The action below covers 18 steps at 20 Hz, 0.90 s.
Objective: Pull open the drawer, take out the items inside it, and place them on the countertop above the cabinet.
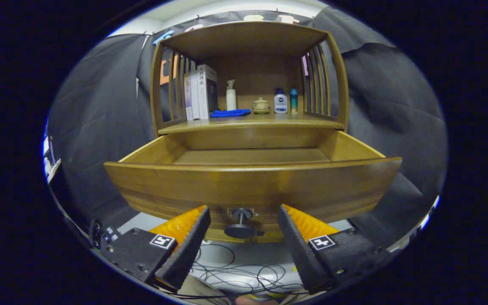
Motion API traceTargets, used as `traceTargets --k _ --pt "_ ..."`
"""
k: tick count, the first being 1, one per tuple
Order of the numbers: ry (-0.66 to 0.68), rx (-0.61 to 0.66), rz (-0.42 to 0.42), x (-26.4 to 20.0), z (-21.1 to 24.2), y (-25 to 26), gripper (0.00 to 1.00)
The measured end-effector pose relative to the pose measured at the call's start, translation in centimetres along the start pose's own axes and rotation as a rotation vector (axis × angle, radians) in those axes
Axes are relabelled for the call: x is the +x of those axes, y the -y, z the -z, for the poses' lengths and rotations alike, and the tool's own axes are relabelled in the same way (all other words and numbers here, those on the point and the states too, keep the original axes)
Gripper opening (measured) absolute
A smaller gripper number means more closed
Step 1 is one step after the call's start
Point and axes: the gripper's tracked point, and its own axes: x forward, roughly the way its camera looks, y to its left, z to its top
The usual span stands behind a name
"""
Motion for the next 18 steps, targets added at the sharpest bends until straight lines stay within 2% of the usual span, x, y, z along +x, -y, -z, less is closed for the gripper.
traceTargets --k 5,9,14,17,18 --pt "0.04 -0.014 -0.05 -2.1 -4.9 -1.7 0.98" --pt "-0.024 -0.009 -0.047 -0.7 -5.4 -1.6 0.99" --pt "-0.053 0.006 -0.078 1.0 -9.0 -1.4 0.98" --pt "-0.155 -0.005 -0.149 3.1 -9.6 -2.0 0.98" --pt "-0.199 -0.004 -0.145 4.2 -9.5 -1.7 0.98"
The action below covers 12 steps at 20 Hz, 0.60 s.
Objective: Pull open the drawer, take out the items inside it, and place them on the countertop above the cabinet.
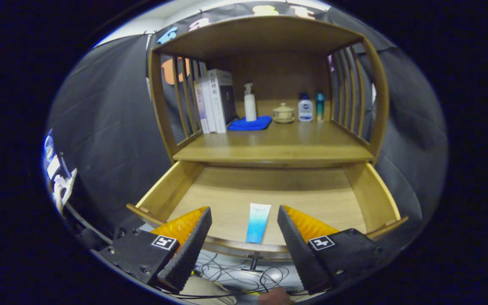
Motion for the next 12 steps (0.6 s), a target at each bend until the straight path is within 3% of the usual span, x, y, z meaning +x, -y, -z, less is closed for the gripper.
traceTargets --k 12 --pt "-0.39 0.006 0.059 9.4 2.7 1.8 0.99"
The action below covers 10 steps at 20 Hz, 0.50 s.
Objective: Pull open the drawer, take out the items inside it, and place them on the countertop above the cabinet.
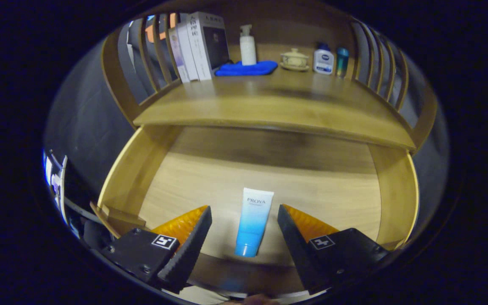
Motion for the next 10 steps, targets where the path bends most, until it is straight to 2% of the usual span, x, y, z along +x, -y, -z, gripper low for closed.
traceTargets --k 7,10 --pt "-0.194 0.02 0.066 1.9 0.9 1.2 0.98" --pt "-0.263 0.037 0.07 2.6 1.4 1.2 0.98"
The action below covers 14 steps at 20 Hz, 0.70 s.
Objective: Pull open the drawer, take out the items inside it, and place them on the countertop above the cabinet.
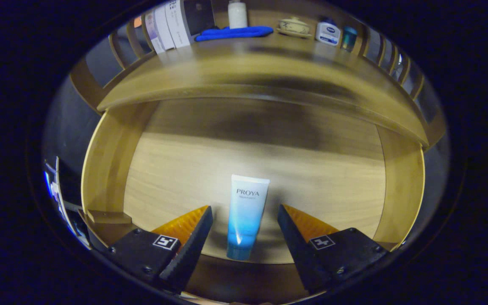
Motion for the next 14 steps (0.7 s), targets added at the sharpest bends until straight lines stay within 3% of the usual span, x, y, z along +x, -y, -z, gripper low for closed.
traceTargets --k 5,12,14 --pt "-0.098 0.036 -0.013 1.5 1.2 0.0 0.89" --pt "-0.061 -0.011 0.056 1.7 1.1 0.7 0.54" --pt "-0.055 -0.009 0.049 1.7 1.0 0.7 0.51"
